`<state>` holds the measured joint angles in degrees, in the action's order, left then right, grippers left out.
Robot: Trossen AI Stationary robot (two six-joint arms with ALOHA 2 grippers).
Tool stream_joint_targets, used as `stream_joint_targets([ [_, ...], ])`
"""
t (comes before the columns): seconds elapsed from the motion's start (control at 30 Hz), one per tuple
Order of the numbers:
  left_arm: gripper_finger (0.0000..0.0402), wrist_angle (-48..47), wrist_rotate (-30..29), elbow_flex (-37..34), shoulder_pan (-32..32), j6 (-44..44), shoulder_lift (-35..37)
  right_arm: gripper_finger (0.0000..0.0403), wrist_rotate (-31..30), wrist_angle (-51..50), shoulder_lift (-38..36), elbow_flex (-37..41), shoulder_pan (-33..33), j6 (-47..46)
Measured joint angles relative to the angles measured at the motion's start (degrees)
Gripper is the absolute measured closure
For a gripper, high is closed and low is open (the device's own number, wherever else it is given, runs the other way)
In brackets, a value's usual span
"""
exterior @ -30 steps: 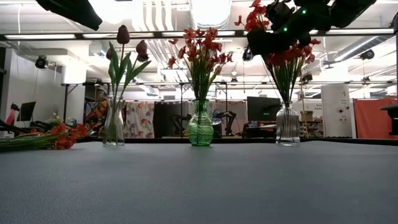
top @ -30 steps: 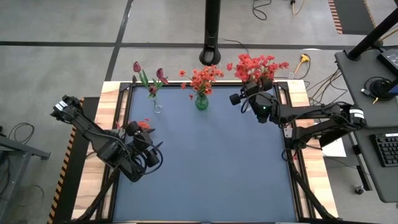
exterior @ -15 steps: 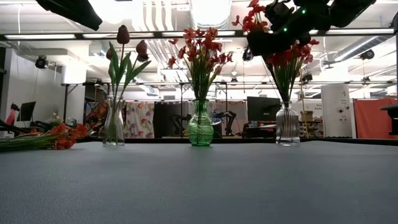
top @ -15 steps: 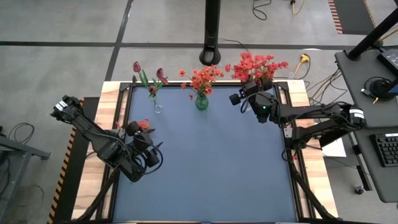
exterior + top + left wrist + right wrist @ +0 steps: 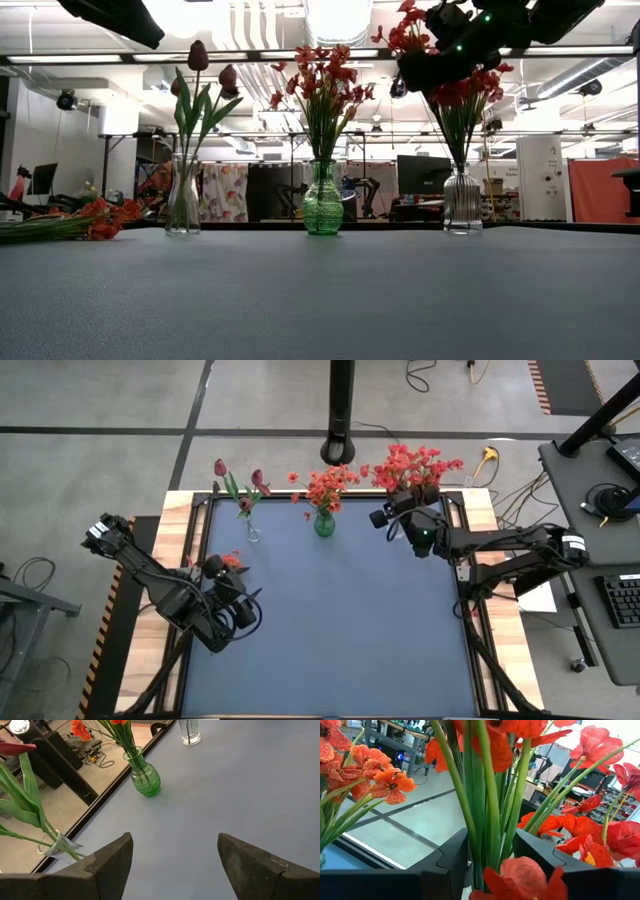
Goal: Sort flowers into vase by color
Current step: Put the red flowers into the right transparent vase
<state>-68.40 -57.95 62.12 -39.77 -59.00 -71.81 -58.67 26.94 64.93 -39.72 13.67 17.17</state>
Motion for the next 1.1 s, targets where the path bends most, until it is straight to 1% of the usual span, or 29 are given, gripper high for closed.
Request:
stream_joint_targets([
  [0.17, 0.013, 0.0, 0.0, 0.0, 0.0, 0.0, 0.0, 0.0285, 0.1, -0.1, -1.0, 0.0, 0.0, 0.0],
  [0.43, 0.013, 0.0, 0.0, 0.0, 0.0, 0.0, 0.0, 0.0358, 0.7, -0.3, -3.1, 0.0, -0.4, 1.0],
  [0.57, 0.013, 0.0, 0.0, 0.0, 0.0, 0.0, 0.0, 0.0383, 0.8, -0.3, -3.5, 0.0, -0.4, 0.9],
  [0.83, 0.013, -0.1, 0.0, 0.0, 0.0, 0.0, 0.0, 0.0387, 0.8, -0.5, -3.5, 0.0, -0.4, -2.3],
  [1.0, 0.013, -0.2, 0.0, 0.0, 0.0, 0.0, 0.0, 0.0389, 1.9, -3.6, -3.3, -0.1, -0.3, -5.8],
  [1.1, 0.013, -0.4, 0.0, 0.0, 0.0, 0.0, 0.0, 0.0389, 1.8, -3.4, -3.3, -0.1, -0.3, -6.1],
])
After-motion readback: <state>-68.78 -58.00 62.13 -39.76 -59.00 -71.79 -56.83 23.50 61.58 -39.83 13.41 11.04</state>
